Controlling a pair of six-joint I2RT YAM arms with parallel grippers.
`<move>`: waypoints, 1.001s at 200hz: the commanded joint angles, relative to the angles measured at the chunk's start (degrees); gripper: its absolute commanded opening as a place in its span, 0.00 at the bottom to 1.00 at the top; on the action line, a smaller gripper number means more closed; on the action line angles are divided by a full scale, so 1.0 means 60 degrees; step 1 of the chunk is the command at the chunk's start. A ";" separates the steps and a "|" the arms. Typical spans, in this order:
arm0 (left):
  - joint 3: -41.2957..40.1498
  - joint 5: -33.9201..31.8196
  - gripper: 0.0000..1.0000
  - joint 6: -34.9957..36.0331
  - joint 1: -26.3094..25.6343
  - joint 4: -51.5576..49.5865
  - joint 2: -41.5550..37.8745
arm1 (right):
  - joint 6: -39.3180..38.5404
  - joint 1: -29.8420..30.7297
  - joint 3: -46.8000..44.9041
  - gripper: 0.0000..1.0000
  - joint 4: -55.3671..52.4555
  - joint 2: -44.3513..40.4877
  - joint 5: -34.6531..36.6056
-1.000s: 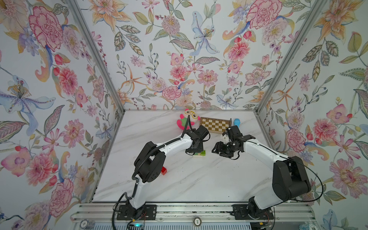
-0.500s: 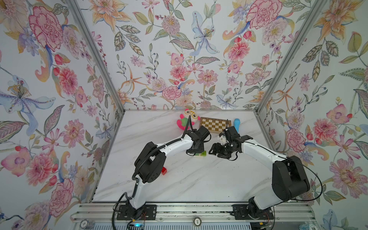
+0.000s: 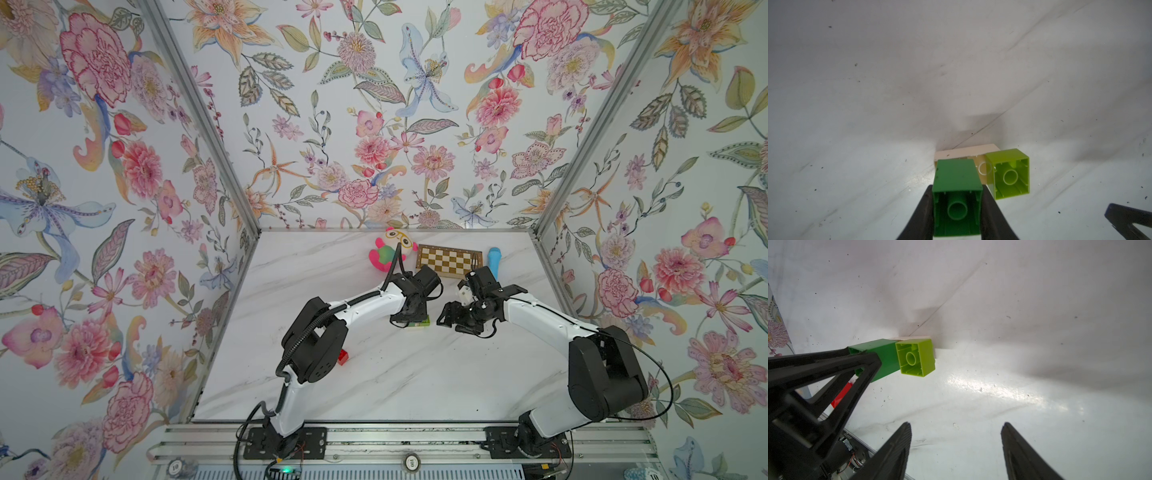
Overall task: Assemble the letter r with lego
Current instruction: Assemble the lego brick with the lego brick.
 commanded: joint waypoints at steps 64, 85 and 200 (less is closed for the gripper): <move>-0.0066 -0.0322 0.25 0.0028 -0.0183 -0.0425 0.0287 | 0.0168 -0.0036 -0.0222 0.71 -0.0135 -0.0400 0.0196; -0.0151 -0.0320 0.25 -0.0015 -0.0185 -0.0363 0.0280 | 0.0180 -0.0020 -0.0280 0.71 -0.0122 -0.0433 0.0227; -0.0858 -0.0410 0.25 -0.0123 -0.0163 0.0025 0.0101 | 0.0111 0.0145 -0.0041 0.70 -0.0231 -0.0116 0.0148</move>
